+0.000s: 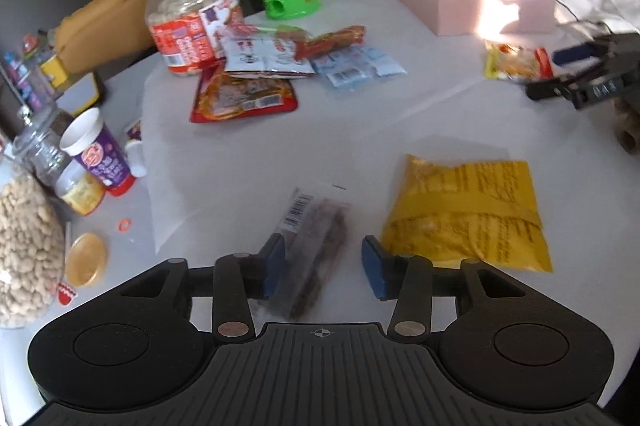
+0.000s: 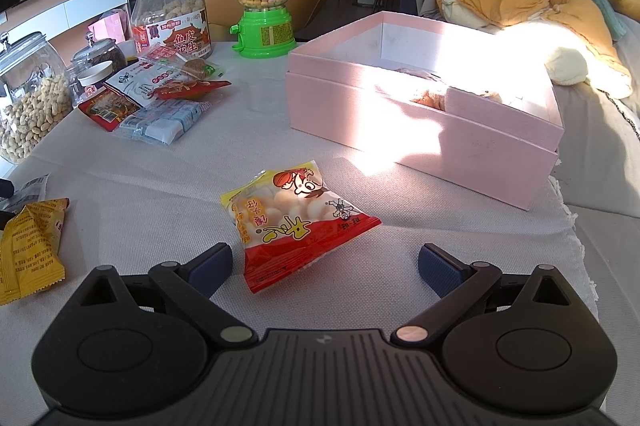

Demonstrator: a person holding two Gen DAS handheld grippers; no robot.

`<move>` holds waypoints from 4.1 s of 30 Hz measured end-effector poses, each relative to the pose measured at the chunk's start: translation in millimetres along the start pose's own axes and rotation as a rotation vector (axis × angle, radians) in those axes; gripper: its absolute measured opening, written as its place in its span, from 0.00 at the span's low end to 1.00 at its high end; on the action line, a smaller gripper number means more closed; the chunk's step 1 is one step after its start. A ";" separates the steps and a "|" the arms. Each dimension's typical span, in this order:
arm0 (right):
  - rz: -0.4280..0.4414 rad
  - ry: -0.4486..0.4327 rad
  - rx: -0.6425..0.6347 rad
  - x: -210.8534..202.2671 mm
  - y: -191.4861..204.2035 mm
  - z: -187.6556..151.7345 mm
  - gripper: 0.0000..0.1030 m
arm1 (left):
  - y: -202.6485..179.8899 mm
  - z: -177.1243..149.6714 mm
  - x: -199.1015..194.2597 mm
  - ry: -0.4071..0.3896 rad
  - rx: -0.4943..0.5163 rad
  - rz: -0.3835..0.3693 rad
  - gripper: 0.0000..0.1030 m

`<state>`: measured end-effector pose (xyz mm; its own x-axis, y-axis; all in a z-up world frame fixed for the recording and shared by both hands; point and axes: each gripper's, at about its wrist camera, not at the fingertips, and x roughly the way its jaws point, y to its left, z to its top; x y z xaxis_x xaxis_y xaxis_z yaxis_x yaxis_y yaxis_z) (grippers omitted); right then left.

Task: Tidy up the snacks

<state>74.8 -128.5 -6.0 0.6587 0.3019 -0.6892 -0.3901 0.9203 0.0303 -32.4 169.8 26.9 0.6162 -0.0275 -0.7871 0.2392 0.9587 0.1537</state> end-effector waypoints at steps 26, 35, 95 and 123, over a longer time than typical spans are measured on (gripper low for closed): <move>0.207 0.088 -0.156 14.5 -17.2 39.8 1.00 | 3.4 6.4 -1.8 -0.188 -0.365 -0.033 0.42; 0.193 0.079 -0.174 -18.6 0.3 32.5 0.54 | -61.6 74.5 -53.7 -0.335 -0.258 -0.241 0.43; 0.267 0.166 0.116 184.1 96.8 201.1 0.51 | 15.8 -16.0 7.2 -0.263 -0.641 -0.179 0.44; 0.327 0.081 -0.150 4.3 48.0 64.5 0.72 | 30.6 201.2 153.0 -0.110 -0.119 -0.006 0.40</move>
<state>100.4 -66.9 39.1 0.4323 0.5481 -0.7161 -0.6659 0.7295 0.1563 220.2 138.0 31.4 0.6951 -0.0579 -0.7166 0.1569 0.9850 0.0726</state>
